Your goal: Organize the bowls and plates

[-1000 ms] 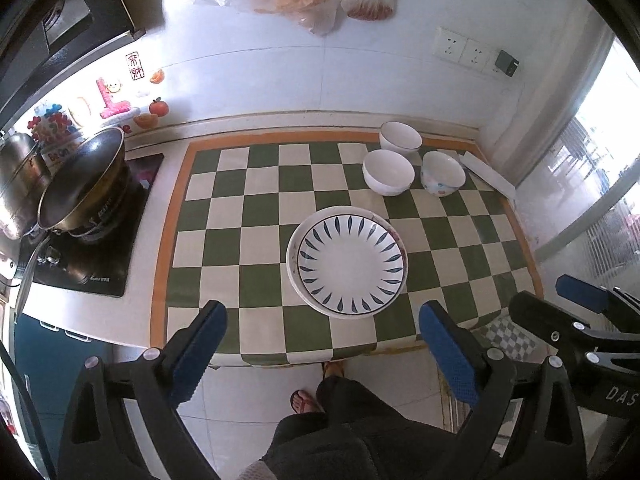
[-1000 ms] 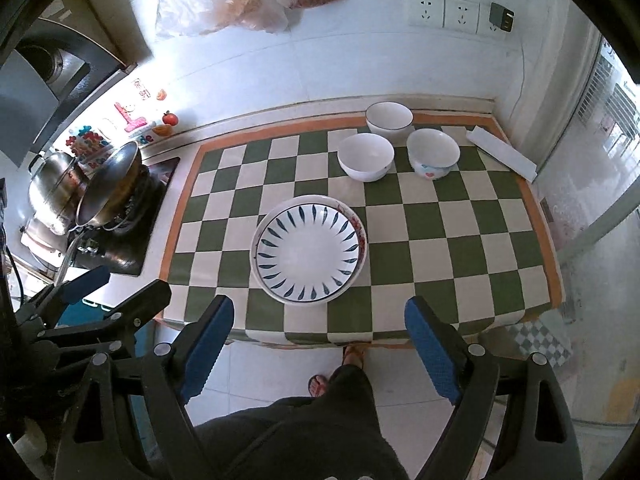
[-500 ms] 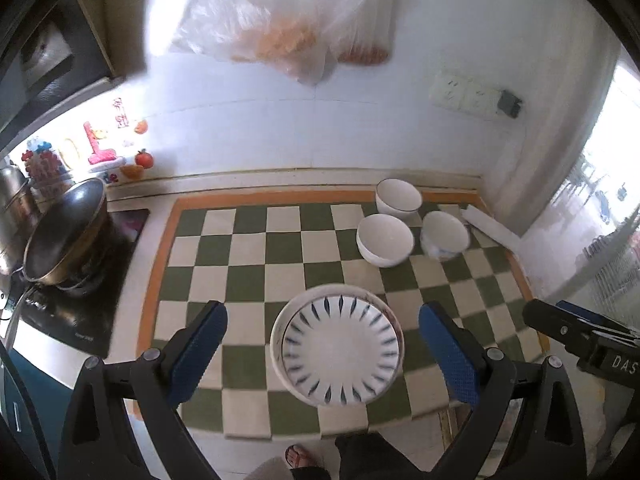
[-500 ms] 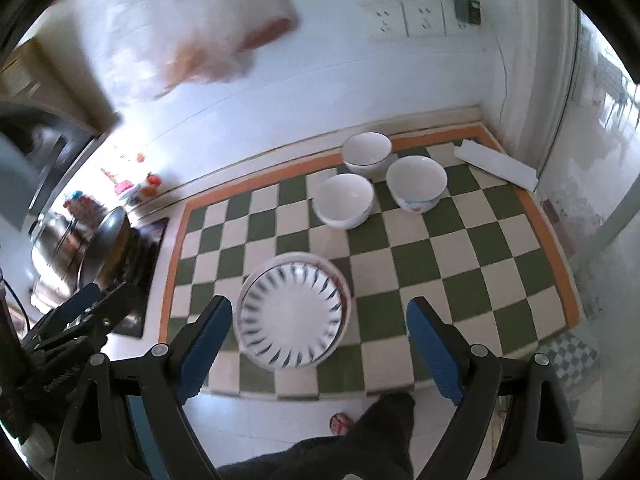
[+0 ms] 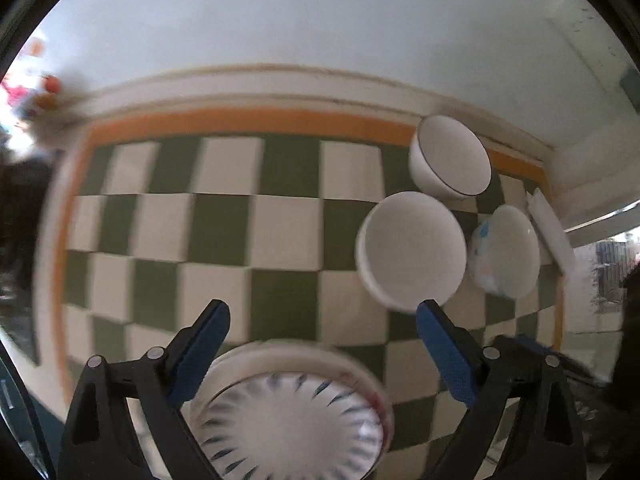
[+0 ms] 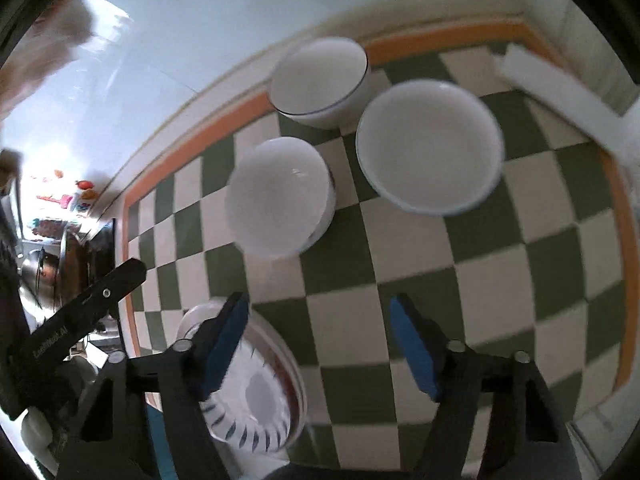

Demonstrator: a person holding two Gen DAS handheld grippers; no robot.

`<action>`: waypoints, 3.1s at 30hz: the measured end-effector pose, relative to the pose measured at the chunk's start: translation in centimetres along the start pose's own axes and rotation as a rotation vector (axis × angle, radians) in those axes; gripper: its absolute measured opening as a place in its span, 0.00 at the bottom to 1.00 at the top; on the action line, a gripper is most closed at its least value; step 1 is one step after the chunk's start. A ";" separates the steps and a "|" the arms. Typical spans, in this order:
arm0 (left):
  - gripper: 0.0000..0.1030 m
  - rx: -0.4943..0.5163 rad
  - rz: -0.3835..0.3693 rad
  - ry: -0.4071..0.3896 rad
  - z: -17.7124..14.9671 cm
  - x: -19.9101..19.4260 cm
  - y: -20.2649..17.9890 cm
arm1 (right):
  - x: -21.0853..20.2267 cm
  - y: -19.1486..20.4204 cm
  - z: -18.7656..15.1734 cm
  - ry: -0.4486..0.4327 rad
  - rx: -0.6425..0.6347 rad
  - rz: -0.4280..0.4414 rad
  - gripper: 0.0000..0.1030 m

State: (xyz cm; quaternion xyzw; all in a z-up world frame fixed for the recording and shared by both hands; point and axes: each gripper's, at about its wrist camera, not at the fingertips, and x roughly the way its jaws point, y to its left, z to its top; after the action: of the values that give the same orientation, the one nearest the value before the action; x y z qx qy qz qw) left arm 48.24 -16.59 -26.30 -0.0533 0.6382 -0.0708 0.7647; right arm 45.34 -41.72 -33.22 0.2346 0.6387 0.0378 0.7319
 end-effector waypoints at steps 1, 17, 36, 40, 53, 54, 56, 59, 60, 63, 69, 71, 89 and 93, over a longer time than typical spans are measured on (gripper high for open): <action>0.85 0.000 0.005 0.018 0.8 1.1 -0.2 | 1.1 -0.3 1.1 0.022 0.003 0.004 0.65; 0.20 0.125 -0.045 0.229 5.0 10.5 -3.8 | 10.5 -0.8 8.0 0.179 0.056 0.029 0.14; 0.19 0.289 -0.075 0.179 -2.7 2.7 -8.5 | 2.1 -1.5 0.6 0.114 0.026 0.008 0.13; 0.19 0.321 -0.101 0.195 -5.0 2.5 -10.4 | 0.3 -4.0 -2.5 0.119 0.057 0.002 0.13; 0.19 0.381 -0.100 0.311 -11.1 7.2 -14.1 | 1.9 -11.0 -8.5 0.184 0.143 -0.052 0.13; 0.19 0.382 -0.097 0.314 -11.2 7.5 -14.2 | 2.0 -11.3 -8.7 0.183 0.150 -0.051 0.13; 0.19 0.383 -0.094 0.323 -11.3 8.0 -14.5 | 2.1 -11.6 -8.8 0.184 0.156 -0.050 0.13; 0.19 0.385 -0.088 0.338 -11.5 8.5 -14.7 | 2.3 -12.0 -8.9 0.187 0.161 -0.056 0.13; 0.19 0.387 -0.086 0.341 -11.5 8.6 -14.7 | 2.4 -12.1 -8.9 0.189 0.162 -0.058 0.13; 0.19 0.392 -0.078 0.340 -11.6 8.7 -14.7 | 2.9 -11.8 -8.4 0.199 0.164 -0.061 0.13; 0.19 0.349 -0.053 0.269 -11.5 6.5 -14.4 | 2.7 -11.5 -7.7 0.251 0.145 -0.061 0.17; 0.20 0.306 -0.066 0.224 -11.1 4.7 -13.8 | 1.6 -11.3 -7.4 0.242 0.121 -0.076 0.19; 0.29 0.180 -0.126 0.222 2.2 8.2 -16.5 | -0.5 -11.1 6.8 0.050 0.081 0.008 0.21; 0.29 0.185 -0.104 0.255 3.1 10.3 -17.3 | 1.9 -11.3 9.1 0.065 0.095 0.003 0.21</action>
State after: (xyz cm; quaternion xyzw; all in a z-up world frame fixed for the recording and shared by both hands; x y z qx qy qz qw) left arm 52.43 -35.49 -32.74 -0.0064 0.7173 -0.1751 0.6743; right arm 51.54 -53.77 -38.71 0.2688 0.6627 0.0162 0.6988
